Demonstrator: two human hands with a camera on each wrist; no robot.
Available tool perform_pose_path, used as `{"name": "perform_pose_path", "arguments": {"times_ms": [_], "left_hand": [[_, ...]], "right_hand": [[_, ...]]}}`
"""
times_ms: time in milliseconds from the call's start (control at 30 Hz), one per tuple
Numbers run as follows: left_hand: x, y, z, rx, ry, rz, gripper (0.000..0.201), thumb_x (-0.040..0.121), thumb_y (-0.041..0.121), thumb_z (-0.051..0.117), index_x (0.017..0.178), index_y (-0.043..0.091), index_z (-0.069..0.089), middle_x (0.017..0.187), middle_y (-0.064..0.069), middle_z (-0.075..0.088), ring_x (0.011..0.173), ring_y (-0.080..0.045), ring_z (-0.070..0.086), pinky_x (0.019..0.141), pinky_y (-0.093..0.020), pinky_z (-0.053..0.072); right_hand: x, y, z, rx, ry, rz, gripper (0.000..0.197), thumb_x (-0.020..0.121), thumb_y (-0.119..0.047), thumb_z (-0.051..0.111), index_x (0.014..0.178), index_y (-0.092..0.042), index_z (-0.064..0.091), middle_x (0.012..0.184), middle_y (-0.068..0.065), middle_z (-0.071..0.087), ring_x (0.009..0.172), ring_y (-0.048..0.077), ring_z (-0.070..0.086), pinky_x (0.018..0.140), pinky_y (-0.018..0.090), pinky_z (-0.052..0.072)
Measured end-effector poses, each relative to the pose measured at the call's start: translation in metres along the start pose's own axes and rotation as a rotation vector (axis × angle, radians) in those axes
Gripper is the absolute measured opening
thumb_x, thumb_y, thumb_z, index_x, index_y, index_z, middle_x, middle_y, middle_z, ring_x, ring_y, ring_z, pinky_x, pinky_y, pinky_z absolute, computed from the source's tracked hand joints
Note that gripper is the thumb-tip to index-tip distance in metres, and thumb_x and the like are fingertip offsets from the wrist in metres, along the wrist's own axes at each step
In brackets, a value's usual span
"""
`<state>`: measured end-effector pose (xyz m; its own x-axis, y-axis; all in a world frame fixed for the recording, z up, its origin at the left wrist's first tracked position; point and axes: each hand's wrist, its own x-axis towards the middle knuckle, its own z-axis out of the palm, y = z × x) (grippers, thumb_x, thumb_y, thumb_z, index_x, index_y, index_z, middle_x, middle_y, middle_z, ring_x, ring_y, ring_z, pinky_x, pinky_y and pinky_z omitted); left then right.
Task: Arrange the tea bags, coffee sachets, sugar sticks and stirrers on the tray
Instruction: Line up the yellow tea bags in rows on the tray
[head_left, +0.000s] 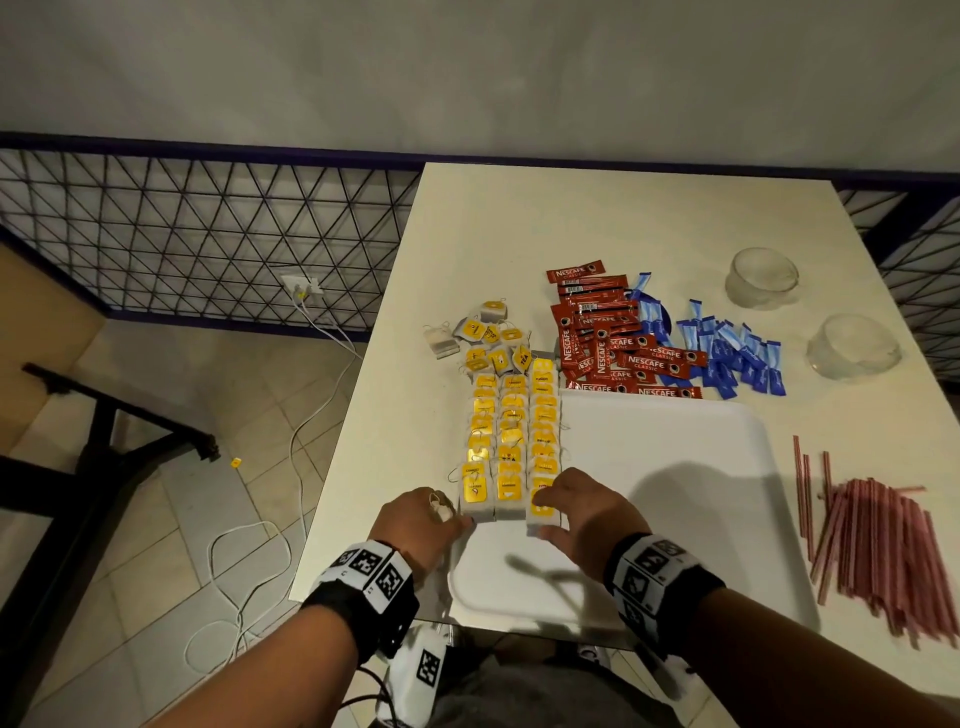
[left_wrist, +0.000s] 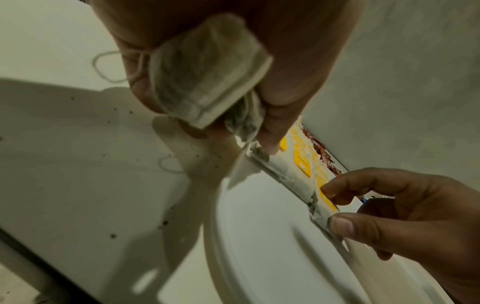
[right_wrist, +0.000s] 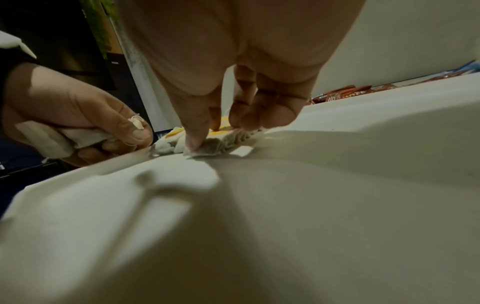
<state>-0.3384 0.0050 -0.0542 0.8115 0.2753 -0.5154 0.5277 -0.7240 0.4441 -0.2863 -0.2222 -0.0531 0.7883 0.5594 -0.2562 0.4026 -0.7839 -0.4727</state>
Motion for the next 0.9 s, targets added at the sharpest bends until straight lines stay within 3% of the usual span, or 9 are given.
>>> {"name": "perform_pose_path", "arguments": {"times_ms": [100, 200, 300, 433, 500, 600, 733, 800, 900], "left_hand": [[0.001, 0.001, 0.0, 0.061, -0.026, 0.028, 0.021, 0.084, 0.045, 0.064, 0.078, 0.025, 0.06, 0.082, 0.006, 0.063, 0.083, -0.016, 0.059, 0.069, -0.023, 0.038], [0.001, 0.003, -0.001, 0.116, -0.046, 0.052, 0.019, 0.084, 0.044, 0.064, 0.078, 0.027, 0.059, 0.088, 0.004, 0.065, 0.085, -0.016, 0.059, 0.07, -0.022, 0.037], [-0.002, 0.006, -0.008, 0.126, -0.047, 0.068, 0.02, 0.085, 0.043, 0.063, 0.075, 0.025, 0.059, 0.079, 0.007, 0.059, 0.087, -0.018, 0.062, 0.068, -0.022, 0.036], [-0.009, 0.014, -0.028, -0.08, 0.032, -0.006, 0.029, 0.081, 0.038, 0.067, 0.064, 0.02, 0.053, 0.062, 0.005, 0.058, 0.063, -0.015, 0.057, 0.048, -0.02, 0.036], [-0.01, 0.023, -0.034, -0.257, -0.008, 0.001, 0.035, 0.081, 0.045, 0.068, 0.065, 0.017, 0.056, 0.056, 0.001, 0.059, 0.049, -0.014, 0.053, 0.042, -0.018, 0.036], [-0.007, 0.041, -0.037, -0.484, -0.07, 0.115, 0.057, 0.086, 0.067, 0.052, 0.072, 0.012, 0.059, 0.055, 0.003, 0.05, 0.048, -0.012, 0.044, 0.053, -0.025, 0.038], [-0.007, 0.069, -0.04, -0.582, -0.064, 0.208, 0.053, 0.1, 0.051, 0.03, 0.073, 0.018, 0.061, 0.068, 0.006, 0.059, 0.063, -0.008, 0.052, 0.065, -0.027, 0.039], [-0.004, 0.073, -0.038, -0.581, -0.055, 0.245, 0.051, 0.102, 0.048, 0.027, 0.074, 0.02, 0.06, 0.075, 0.004, 0.061, 0.072, -0.01, 0.054, 0.073, -0.028, 0.041], [0.0, 0.073, -0.034, -0.609, -0.082, 0.315, 0.053, 0.094, 0.061, 0.034, 0.075, 0.017, 0.056, 0.073, 0.005, 0.056, 0.071, -0.011, 0.051, 0.075, -0.032, 0.04]], "right_hand": [[-0.001, -0.002, 0.001, 0.0, 0.042, 0.016, 0.038, 0.088, -0.041, 0.064, 0.124, -0.028, 0.06, 0.121, -0.006, 0.052, 0.108, 0.014, 0.056, 0.086, 0.015, 0.036], [-0.001, -0.003, 0.002, 0.008, 0.039, 0.025, 0.037, 0.087, -0.041, 0.065, 0.122, -0.027, 0.062, 0.12, -0.003, 0.054, 0.108, 0.017, 0.056, 0.087, 0.019, 0.039], [-0.001, -0.004, -0.002, -0.004, 0.019, 0.023, 0.039, 0.087, -0.044, 0.064, 0.122, -0.027, 0.061, 0.119, -0.004, 0.053, 0.108, 0.016, 0.055, 0.087, 0.02, 0.039], [0.005, -0.012, -0.017, 0.134, 0.109, 0.036, 0.031, 0.086, -0.043, 0.064, 0.113, -0.028, 0.064, 0.112, -0.008, 0.055, 0.104, 0.011, 0.056, 0.091, 0.026, 0.044], [0.014, -0.026, -0.031, 0.234, 0.11, 0.009, 0.022, 0.088, -0.039, 0.063, 0.107, -0.027, 0.066, 0.104, -0.009, 0.058, 0.097, 0.01, 0.058, 0.089, 0.028, 0.046], [0.025, -0.049, -0.049, 0.382, 0.047, -0.029, 0.016, 0.088, -0.035, 0.064, 0.102, -0.027, 0.066, 0.09, -0.014, 0.062, 0.08, -0.002, 0.055, 0.074, 0.019, 0.042], [0.03, -0.063, -0.058, 0.482, 0.025, -0.014, 0.01, 0.087, -0.033, 0.066, 0.093, -0.025, 0.066, 0.084, -0.012, 0.062, 0.069, -0.004, 0.053, 0.067, 0.017, 0.04], [0.032, -0.062, -0.061, 0.488, 0.044, 0.02, 0.009, 0.088, -0.032, 0.065, 0.091, -0.023, 0.065, 0.082, -0.011, 0.062, 0.074, 0.003, 0.057, 0.069, 0.022, 0.044], [0.033, -0.059, -0.064, 0.491, 0.066, 0.042, 0.006, 0.089, -0.03, 0.063, 0.083, -0.026, 0.063, 0.076, -0.013, 0.06, 0.073, 0.004, 0.055, 0.066, 0.02, 0.042]]}}
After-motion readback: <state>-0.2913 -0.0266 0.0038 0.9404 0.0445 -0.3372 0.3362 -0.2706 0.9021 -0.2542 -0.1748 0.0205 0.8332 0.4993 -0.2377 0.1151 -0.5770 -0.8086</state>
